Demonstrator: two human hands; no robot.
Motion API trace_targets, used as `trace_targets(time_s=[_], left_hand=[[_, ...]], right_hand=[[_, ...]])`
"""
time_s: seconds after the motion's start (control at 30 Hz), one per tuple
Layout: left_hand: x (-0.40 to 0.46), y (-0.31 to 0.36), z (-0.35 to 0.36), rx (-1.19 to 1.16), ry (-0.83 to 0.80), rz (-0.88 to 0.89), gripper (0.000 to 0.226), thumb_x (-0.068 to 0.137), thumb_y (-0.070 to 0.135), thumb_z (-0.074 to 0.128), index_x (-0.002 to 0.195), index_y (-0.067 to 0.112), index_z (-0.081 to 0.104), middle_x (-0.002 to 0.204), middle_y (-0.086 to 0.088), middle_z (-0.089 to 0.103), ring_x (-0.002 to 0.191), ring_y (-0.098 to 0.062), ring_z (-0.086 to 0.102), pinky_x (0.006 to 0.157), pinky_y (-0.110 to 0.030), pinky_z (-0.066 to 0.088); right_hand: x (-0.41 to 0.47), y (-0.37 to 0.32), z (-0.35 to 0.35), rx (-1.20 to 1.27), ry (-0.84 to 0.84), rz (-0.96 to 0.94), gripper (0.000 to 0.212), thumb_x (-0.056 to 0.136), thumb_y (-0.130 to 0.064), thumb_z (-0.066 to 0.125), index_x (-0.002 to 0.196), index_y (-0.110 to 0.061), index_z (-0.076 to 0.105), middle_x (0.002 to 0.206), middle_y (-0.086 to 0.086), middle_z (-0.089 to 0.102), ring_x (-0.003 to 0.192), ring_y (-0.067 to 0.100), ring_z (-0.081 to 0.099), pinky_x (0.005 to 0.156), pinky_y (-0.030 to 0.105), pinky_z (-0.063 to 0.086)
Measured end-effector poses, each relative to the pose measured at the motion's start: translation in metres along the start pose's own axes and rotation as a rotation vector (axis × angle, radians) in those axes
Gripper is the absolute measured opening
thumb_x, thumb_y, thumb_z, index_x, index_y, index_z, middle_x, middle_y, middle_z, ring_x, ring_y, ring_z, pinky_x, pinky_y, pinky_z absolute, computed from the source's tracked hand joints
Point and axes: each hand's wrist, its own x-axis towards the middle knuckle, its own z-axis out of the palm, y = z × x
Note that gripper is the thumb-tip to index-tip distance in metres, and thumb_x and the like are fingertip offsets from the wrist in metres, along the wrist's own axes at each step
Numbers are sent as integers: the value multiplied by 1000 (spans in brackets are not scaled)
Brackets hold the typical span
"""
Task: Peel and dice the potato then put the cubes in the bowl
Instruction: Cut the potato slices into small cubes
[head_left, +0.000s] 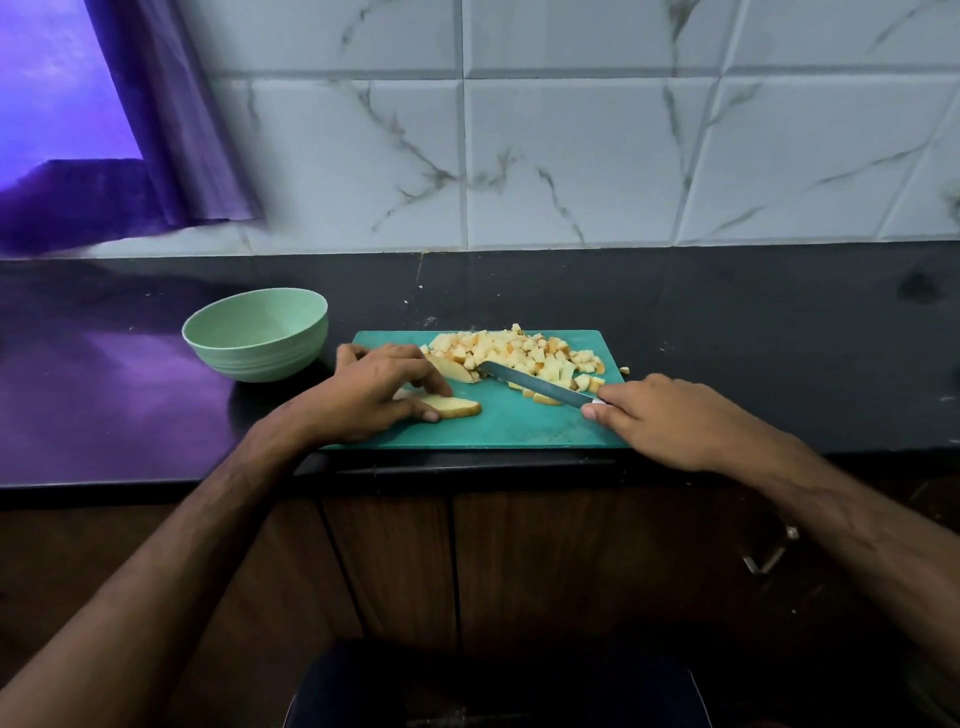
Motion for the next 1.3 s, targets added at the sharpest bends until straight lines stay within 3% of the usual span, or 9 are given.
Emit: trace_targets(time_s=[0.1, 0.3, 0.5, 0.63, 0.8, 1.13, 1.23, 1.3], left_hand=[[8, 17, 6, -74, -24, 70, 29, 88, 52, 69, 116, 43, 67, 118, 18, 57, 118, 2, 46, 90, -36, 21], [0, 15, 14, -180, 46, 36, 64, 72, 87, 54, 117, 42, 65, 112, 23, 58, 116, 4, 50, 101, -46, 30], [0, 2, 9, -301, 19, -1, 47, 69, 80, 63, 104, 49, 63, 111, 24, 59, 115, 3, 53, 111, -55, 33], [4, -2, 9, -366, -19, -50, 61, 65, 80, 70, 108, 36, 69, 110, 27, 59, 110, 3, 56, 111, -56, 34], [5, -3, 11, -400, -6, -63, 44, 66, 67, 77, 102, 46, 67, 108, 31, 61, 110, 9, 54, 115, -52, 29], [7, 0, 9, -349, -29, -61, 41, 69, 66, 72, 102, 45, 62, 109, 27, 58, 112, -2, 53, 111, -49, 25], [7, 0, 9, -313, -27, -53, 40, 71, 68, 73, 101, 46, 59, 109, 25, 58, 114, -5, 52, 108, -46, 25], [7, -1, 7, -281, -25, -44, 42, 71, 72, 73, 101, 45, 59, 108, 24, 59, 114, -6, 50, 105, -44, 25]], right_hand=[[-1, 4, 0, 172, -27, -11, 38, 108, -51, 28, 86, -28, 49, 80, -5, 53, 72, 8, 51, 63, 25, 39], [-22, 4, -14, 177, -9, -59, 39, 106, -53, 28, 81, -30, 48, 78, -4, 54, 69, 10, 51, 61, 25, 38], [-23, -24, -28, -44, -51, -128, 40, 105, -58, 22, 91, -32, 50, 85, -10, 55, 86, 7, 55, 67, 27, 44], [-6, -36, -29, -120, -2, -139, 42, 105, -59, 22, 83, -31, 46, 81, -9, 55, 76, 6, 54, 63, 30, 43], [7, -45, -34, -184, -23, -168, 44, 106, -58, 23, 80, -29, 45, 78, -9, 52, 70, 4, 48, 60, 29, 39], [32, -59, -69, -215, -206, -232, 48, 106, -56, 31, 79, -21, 51, 78, -5, 56, 70, 7, 53, 64, 31, 41], [42, -57, -77, -164, -280, -226, 52, 106, -56, 33, 81, -14, 51, 72, 6, 61, 59, 21, 60, 66, 43, 58], [42, -51, -76, -174, -298, -223, 53, 105, -58, 33, 82, -13, 51, 72, 11, 64, 57, 27, 65, 69, 50, 61]])
